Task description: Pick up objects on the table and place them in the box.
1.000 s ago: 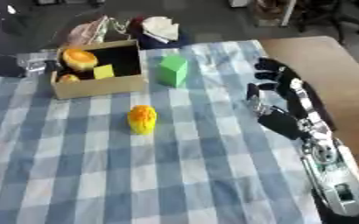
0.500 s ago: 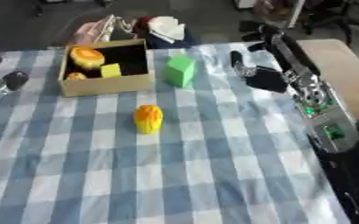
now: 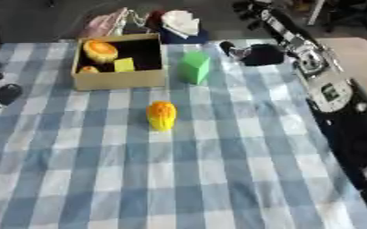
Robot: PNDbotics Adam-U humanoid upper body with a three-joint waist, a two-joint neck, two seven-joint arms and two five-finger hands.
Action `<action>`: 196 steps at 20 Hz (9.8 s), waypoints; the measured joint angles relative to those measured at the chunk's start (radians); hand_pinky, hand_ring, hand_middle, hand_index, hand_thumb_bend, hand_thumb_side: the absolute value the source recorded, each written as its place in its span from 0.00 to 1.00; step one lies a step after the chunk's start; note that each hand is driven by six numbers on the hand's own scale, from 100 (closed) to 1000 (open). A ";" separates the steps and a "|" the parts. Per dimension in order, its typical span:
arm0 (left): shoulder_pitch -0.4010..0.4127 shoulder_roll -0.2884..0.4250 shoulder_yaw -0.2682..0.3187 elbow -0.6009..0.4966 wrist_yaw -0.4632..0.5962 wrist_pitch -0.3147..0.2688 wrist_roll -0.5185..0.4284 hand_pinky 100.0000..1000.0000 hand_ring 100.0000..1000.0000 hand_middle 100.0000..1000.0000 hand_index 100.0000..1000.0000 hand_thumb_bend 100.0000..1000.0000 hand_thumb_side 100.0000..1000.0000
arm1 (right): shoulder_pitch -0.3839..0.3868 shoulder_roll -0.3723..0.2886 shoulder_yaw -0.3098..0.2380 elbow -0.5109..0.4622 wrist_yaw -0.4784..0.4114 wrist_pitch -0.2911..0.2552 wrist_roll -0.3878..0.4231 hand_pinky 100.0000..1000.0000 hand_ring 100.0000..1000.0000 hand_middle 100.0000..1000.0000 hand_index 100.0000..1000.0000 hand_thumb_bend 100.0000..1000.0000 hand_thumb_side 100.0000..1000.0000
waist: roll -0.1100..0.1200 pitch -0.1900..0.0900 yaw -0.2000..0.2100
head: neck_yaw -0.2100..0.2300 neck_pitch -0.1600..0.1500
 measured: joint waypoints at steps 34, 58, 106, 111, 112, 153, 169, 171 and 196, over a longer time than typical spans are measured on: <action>0.078 -0.158 -0.025 0.011 0.012 -0.036 -0.074 0.63 0.55 0.54 0.77 0.65 0.45 | -0.175 0.169 -0.175 0.540 0.407 0.145 -0.136 0.73 0.74 0.71 0.82 0.37 0.21 | -0.015 0.000 0.131 | -0.143 -0.020; 0.085 -0.175 -0.031 0.011 0.011 -0.039 -0.080 0.63 0.54 0.52 0.77 0.62 0.45 | -0.222 0.239 -0.129 0.377 0.372 0.110 -0.288 0.64 0.59 0.47 0.55 0.18 0.09 | -0.015 0.000 0.154 | -0.159 -0.025; 0.097 -0.181 0.006 0.011 0.005 -0.038 -0.051 0.64 0.56 0.53 0.78 0.57 0.46 | -0.038 0.083 0.152 -0.065 0.189 -0.091 0.270 0.76 0.78 0.79 0.88 0.26 0.28 | -0.029 0.000 0.052 | -0.116 -0.039; 0.097 -0.181 0.007 0.011 0.005 -0.037 -0.049 0.64 0.56 0.53 0.78 0.57 0.46 | 0.004 0.103 0.211 -0.065 0.171 -0.110 0.346 0.76 0.78 0.78 0.87 0.24 0.26 | -0.029 0.000 0.055 | -0.113 -0.046; 0.097 -0.181 0.007 0.011 0.005 -0.037 -0.048 0.64 0.56 0.53 0.78 0.57 0.46 | 0.006 0.110 0.220 -0.057 0.173 -0.117 0.355 0.76 0.78 0.78 0.87 0.23 0.25 | -0.029 0.000 0.055 | -0.113 -0.046; 0.093 -0.182 -0.016 0.004 0.010 -0.042 -0.073 0.64 0.55 0.53 0.77 0.55 0.46 | -0.228 0.168 0.016 0.162 0.443 -0.075 -0.107 0.67 0.59 0.47 0.52 0.00 0.00 | -0.032 0.000 0.176 | -0.142 -0.055; 0.073 -0.201 -0.043 -0.002 0.023 -0.046 -0.104 0.64 0.55 0.53 0.77 0.54 0.47 | -0.249 0.312 -0.079 0.354 0.862 0.001 -0.360 0.79 0.84 0.87 0.90 0.21 0.35 | -0.032 0.000 0.244 | -0.204 -0.072; 0.071 -0.201 -0.044 -0.002 0.024 -0.047 -0.105 0.64 0.55 0.53 0.77 0.54 0.47 | -0.243 0.320 -0.079 0.362 0.904 -0.010 -0.349 0.79 0.83 0.86 0.90 0.20 0.34 | -0.032 0.000 0.244 | -0.204 -0.072; 0.069 -0.201 -0.006 0.011 0.019 -0.043 -0.047 0.64 0.56 0.53 0.77 0.53 0.46 | 0.047 0.124 -0.020 -0.257 -0.018 0.054 -0.211 0.72 0.80 0.82 0.87 0.00 0.25 | -0.034 0.001 0.039 | -0.100 -0.071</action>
